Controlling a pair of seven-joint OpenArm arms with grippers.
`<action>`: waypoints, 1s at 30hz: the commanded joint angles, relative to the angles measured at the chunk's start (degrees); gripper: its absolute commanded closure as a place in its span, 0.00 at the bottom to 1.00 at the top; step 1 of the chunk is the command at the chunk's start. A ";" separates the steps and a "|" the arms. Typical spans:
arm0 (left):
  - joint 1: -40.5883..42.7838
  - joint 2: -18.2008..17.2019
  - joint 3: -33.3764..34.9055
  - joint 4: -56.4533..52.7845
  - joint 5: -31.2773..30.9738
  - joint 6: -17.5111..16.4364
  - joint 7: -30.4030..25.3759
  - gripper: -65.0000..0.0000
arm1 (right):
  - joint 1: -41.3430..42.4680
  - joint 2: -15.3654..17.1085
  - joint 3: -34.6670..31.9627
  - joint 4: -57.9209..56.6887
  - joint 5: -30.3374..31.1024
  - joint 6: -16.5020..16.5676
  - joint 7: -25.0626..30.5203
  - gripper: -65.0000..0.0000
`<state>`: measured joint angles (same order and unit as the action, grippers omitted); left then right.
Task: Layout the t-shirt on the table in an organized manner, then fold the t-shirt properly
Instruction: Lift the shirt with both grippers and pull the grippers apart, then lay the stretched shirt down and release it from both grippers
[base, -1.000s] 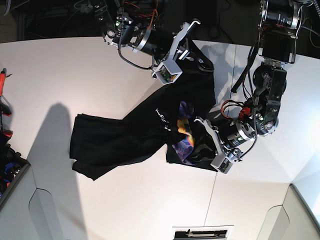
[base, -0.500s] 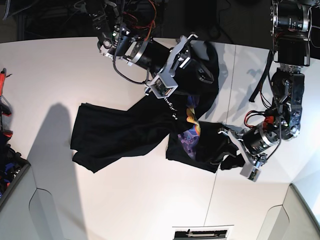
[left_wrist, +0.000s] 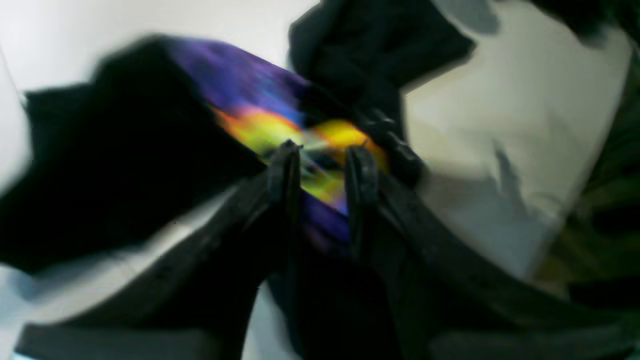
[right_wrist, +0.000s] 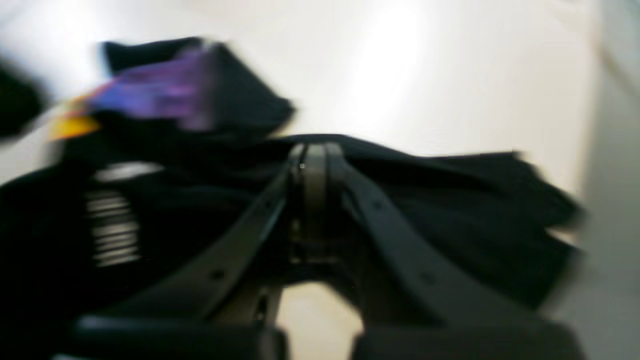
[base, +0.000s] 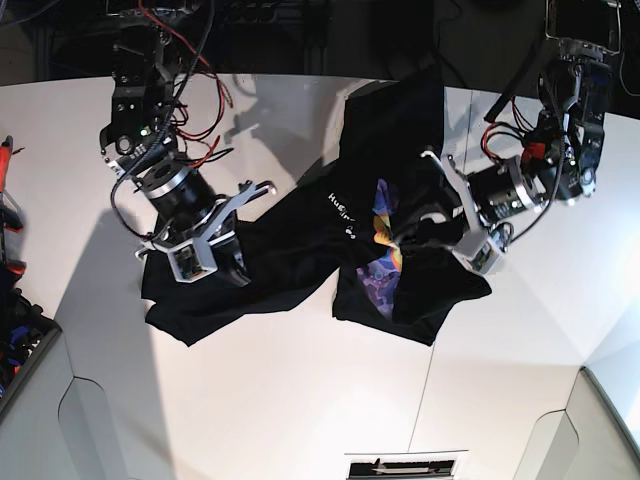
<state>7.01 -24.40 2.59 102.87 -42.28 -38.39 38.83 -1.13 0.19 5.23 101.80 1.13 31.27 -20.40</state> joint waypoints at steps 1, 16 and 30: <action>1.20 -0.07 -0.26 1.86 -0.94 -1.44 -1.29 0.76 | 1.68 0.13 1.79 -0.61 0.66 -0.20 1.29 1.00; 9.46 2.45 -0.57 -8.39 4.90 -1.61 -1.36 0.76 | 8.70 8.11 6.45 -30.29 2.78 -0.22 5.42 1.00; 9.03 -3.87 -7.43 -15.67 1.81 -1.61 -3.93 0.76 | 9.49 15.37 18.58 -30.25 10.01 -0.42 4.96 1.00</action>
<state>16.19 -27.33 -4.43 86.94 -41.54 -41.01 33.71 7.31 14.74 23.51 70.81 10.63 30.65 -16.67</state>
